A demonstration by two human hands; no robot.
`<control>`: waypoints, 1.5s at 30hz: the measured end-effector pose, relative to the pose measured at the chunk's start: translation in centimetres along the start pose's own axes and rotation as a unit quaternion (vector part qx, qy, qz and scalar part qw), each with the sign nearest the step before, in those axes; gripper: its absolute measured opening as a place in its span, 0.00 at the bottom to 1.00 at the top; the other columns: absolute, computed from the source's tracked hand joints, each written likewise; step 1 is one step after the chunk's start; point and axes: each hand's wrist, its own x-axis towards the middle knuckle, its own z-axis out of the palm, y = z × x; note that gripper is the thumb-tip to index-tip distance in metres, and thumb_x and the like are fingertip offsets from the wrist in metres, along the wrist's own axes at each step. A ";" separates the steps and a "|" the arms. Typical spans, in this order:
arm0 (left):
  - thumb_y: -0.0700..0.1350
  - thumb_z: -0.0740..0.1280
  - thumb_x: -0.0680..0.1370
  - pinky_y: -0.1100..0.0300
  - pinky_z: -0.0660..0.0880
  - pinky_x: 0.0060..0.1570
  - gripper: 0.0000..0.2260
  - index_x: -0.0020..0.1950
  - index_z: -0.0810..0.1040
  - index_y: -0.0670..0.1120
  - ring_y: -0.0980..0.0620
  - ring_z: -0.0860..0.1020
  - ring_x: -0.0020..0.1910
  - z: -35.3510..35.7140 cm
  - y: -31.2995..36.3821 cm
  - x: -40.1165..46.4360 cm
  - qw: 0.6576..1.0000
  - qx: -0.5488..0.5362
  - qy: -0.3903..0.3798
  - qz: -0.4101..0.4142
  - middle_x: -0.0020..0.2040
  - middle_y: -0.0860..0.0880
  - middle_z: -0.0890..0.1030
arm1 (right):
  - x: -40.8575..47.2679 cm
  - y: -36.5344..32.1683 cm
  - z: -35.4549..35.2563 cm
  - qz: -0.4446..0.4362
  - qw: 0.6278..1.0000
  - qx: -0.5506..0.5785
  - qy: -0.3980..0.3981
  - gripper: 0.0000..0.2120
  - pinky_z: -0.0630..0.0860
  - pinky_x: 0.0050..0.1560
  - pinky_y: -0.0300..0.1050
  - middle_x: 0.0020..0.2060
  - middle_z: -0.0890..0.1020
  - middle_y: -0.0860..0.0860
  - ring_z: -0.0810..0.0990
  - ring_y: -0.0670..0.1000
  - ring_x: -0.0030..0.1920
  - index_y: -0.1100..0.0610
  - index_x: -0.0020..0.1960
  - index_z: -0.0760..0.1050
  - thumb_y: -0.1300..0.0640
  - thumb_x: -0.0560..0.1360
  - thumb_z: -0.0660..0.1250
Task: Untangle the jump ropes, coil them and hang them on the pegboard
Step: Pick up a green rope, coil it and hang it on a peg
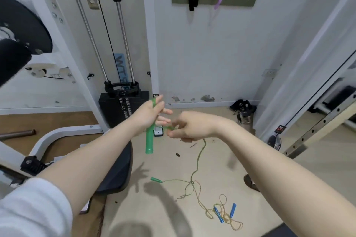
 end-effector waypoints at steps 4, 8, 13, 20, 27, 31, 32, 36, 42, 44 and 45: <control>0.64 0.43 0.78 0.56 0.69 0.35 0.31 0.64 0.74 0.45 0.54 0.67 0.17 -0.1 1.4 -1.2 0.985 0.059 -0.159 -0.023 0.42 0.44 0.85 | 0.7 0.6 -2.8 -0.025 0.975 0.135 0.176 0.09 0.67 0.33 0.37 0.23 0.73 0.45 0.70 0.43 0.25 0.63 0.40 0.78 0.58 0.75 0.67; 0.70 0.43 0.73 0.59 0.66 0.30 0.38 0.54 0.78 0.42 0.57 0.61 0.13 -0.3 3.4 -2.8 0.946 0.015 -0.322 -0.030 0.40 0.42 0.85 | 1.7 2.1 -1.9 -0.049 0.943 0.262 0.198 0.12 0.71 0.50 0.41 0.35 0.79 0.49 0.76 0.44 0.41 0.62 0.40 0.77 0.52 0.73 0.67; 0.57 0.56 0.78 0.68 0.71 0.24 0.19 0.64 0.72 0.49 0.57 0.75 0.21 -2.5 4.9 -3.1 0.961 -0.152 -0.218 0.076 0.47 0.47 0.85 | 4.1 2.0 2.3 0.029 0.954 0.273 0.124 0.14 0.75 0.48 0.49 0.33 0.74 0.52 0.75 0.50 0.36 0.61 0.42 0.73 0.53 0.80 0.57; 0.47 0.53 0.83 0.60 0.78 0.47 0.24 0.77 0.49 0.48 0.53 0.83 0.40 -8.0 1.3 0.6 0.998 -0.031 -0.031 0.047 0.68 0.44 0.73 | 3.8 -3.2 3.9 0.026 0.995 0.064 0.065 0.07 0.69 0.24 0.40 0.27 0.72 0.50 0.69 0.51 0.23 0.60 0.51 0.74 0.58 0.78 0.60; 0.67 0.41 0.75 0.63 0.68 0.24 0.37 0.56 0.78 0.42 0.51 0.62 0.19 -6.6 -0.1 -2.2 0.953 0.016 -0.295 -0.070 0.32 0.42 0.82 | 4.5 -3.1 0.6 -0.035 0.916 0.188 0.352 0.08 0.71 0.37 0.37 0.30 0.77 0.46 0.72 0.40 0.30 0.52 0.36 0.75 0.59 0.73 0.70; 0.58 0.58 0.77 0.65 0.66 0.23 0.21 0.59 0.78 0.44 0.59 0.61 0.14 -5.6 2.6 -3.9 0.924 -0.060 -0.378 0.027 0.28 0.45 0.79 | 5.5 -1.0 2.1 -0.005 0.900 0.267 0.344 0.11 0.69 0.38 0.41 0.30 0.75 0.52 0.73 0.48 0.34 0.67 0.41 0.75 0.58 0.76 0.66; 0.50 0.60 0.79 0.65 0.68 0.23 0.16 0.64 0.75 0.43 0.59 0.63 0.15 -5.3 3.1 -3.8 0.939 -0.047 -0.335 0.064 0.30 0.46 0.79 | 5.7 -0.6 2.9 0.010 0.907 0.281 0.314 0.14 0.69 0.36 0.43 0.29 0.75 0.53 0.72 0.51 0.33 0.70 0.43 0.74 0.58 0.78 0.62; 0.41 0.56 0.81 0.64 0.77 0.33 0.23 0.75 0.56 0.46 0.54 0.81 0.30 -5.1 3.1 -2.3 0.973 -0.037 -0.193 0.120 0.46 0.51 0.81 | 5.7 -1.4 5.8 0.108 0.963 0.216 0.120 0.18 0.66 0.22 0.38 0.30 0.74 0.56 0.67 0.48 0.20 0.60 0.46 0.73 0.51 0.82 0.50; 0.41 0.56 0.82 0.65 0.75 0.52 0.22 0.76 0.56 0.42 0.58 0.80 0.47 -7.4 -0.1 0.7 0.988 0.061 -0.112 0.083 0.71 0.50 0.67 | 4.6 -5.1 3.5 0.054 0.973 0.218 0.055 0.09 0.68 0.23 0.36 0.25 0.73 0.49 0.67 0.45 0.19 0.62 0.52 0.75 0.56 0.79 0.62; 0.44 0.57 0.82 0.70 0.76 0.42 0.20 0.73 0.63 0.40 0.59 0.80 0.32 -7.3 -0.6 0.4 0.984 0.089 -0.145 0.048 0.66 0.48 0.74 | 4.5 -5.5 1.8 0.010 0.968 0.207 0.144 0.08 0.69 0.25 0.35 0.24 0.74 0.45 0.69 0.44 0.21 0.67 0.45 0.76 0.60 0.76 0.66; 0.49 0.56 0.82 0.69 0.76 0.38 0.20 0.71 0.65 0.40 0.56 0.76 0.24 -7.2 -0.5 -0.1 0.981 0.075 -0.177 0.023 0.54 0.45 0.82 | 4.5 -5.3 1.1 -0.003 0.952 0.231 0.198 0.06 0.69 0.27 0.34 0.24 0.75 0.45 0.69 0.44 0.23 0.65 0.42 0.77 0.62 0.75 0.67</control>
